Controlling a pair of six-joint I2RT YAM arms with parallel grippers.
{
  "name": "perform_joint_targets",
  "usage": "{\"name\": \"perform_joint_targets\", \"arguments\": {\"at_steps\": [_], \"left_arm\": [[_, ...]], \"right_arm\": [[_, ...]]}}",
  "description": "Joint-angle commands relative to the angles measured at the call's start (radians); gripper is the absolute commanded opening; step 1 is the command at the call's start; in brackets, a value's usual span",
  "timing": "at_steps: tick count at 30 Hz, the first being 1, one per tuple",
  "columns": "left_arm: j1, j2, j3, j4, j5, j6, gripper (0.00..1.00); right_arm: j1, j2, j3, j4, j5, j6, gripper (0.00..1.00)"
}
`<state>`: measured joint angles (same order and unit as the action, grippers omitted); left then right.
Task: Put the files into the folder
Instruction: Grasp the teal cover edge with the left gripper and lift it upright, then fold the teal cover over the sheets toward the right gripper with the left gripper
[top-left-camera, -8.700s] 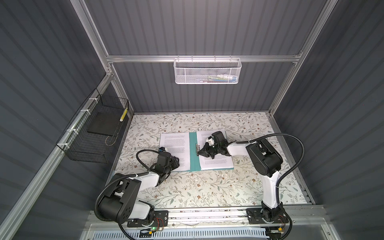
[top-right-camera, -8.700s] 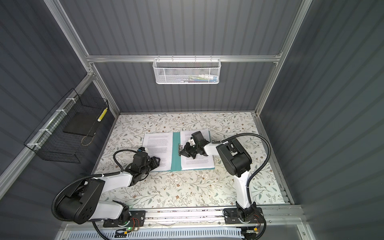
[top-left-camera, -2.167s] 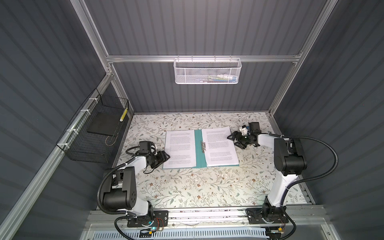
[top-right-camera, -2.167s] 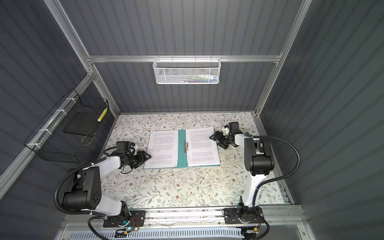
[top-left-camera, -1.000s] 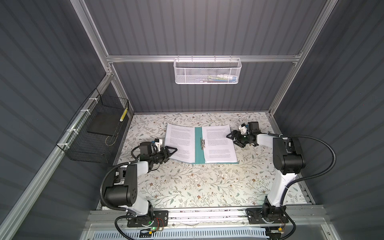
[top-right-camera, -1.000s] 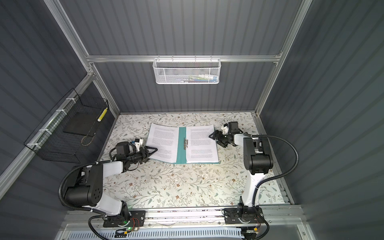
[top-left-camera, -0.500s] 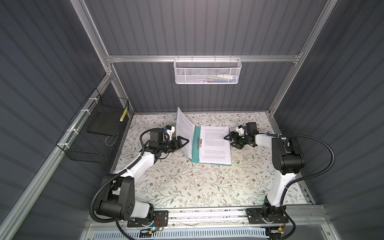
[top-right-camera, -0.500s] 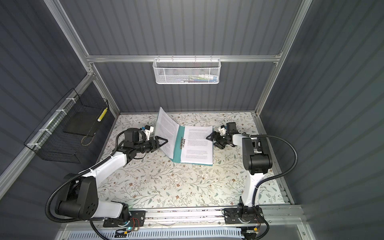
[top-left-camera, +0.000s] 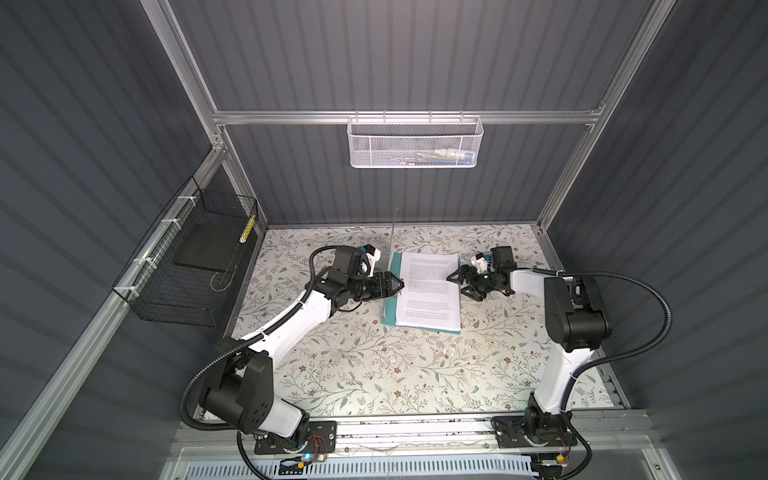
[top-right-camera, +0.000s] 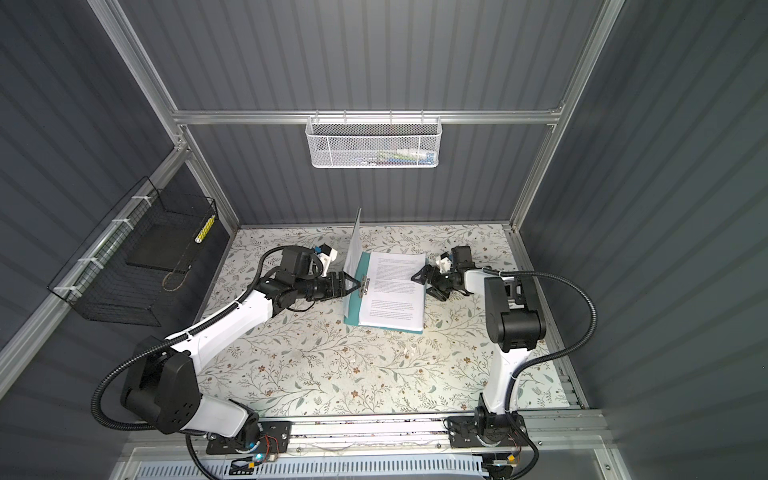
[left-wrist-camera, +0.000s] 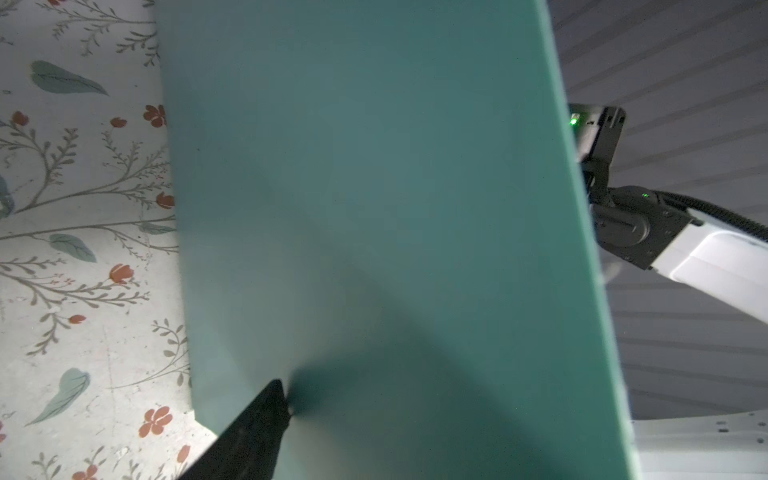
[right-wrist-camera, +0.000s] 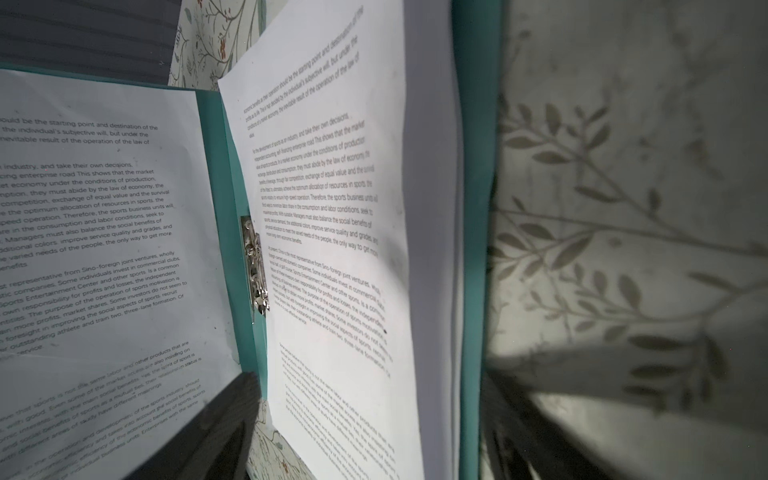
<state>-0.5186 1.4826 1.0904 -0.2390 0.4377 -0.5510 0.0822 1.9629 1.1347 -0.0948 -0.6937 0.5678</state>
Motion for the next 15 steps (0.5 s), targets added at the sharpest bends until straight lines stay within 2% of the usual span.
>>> {"name": "perform_joint_targets", "arguments": {"at_steps": [1, 8, 15], "left_arm": [[-0.059, 0.010, 0.052, -0.076, -0.067, 0.020, 0.76], [-0.186, 0.069, 0.147, -0.084, -0.131, 0.000, 0.76], [-0.218, 0.095, 0.214, -0.076, -0.132, 0.017, 0.77]], "right_arm": [[0.010, -0.004, -0.042, -0.080, 0.039, 0.017, 0.85], [0.016, -0.024, -0.046, -0.079, 0.043, 0.032, 0.85], [0.017, -0.049, -0.046, -0.082, 0.059, 0.034, 0.85]]}}
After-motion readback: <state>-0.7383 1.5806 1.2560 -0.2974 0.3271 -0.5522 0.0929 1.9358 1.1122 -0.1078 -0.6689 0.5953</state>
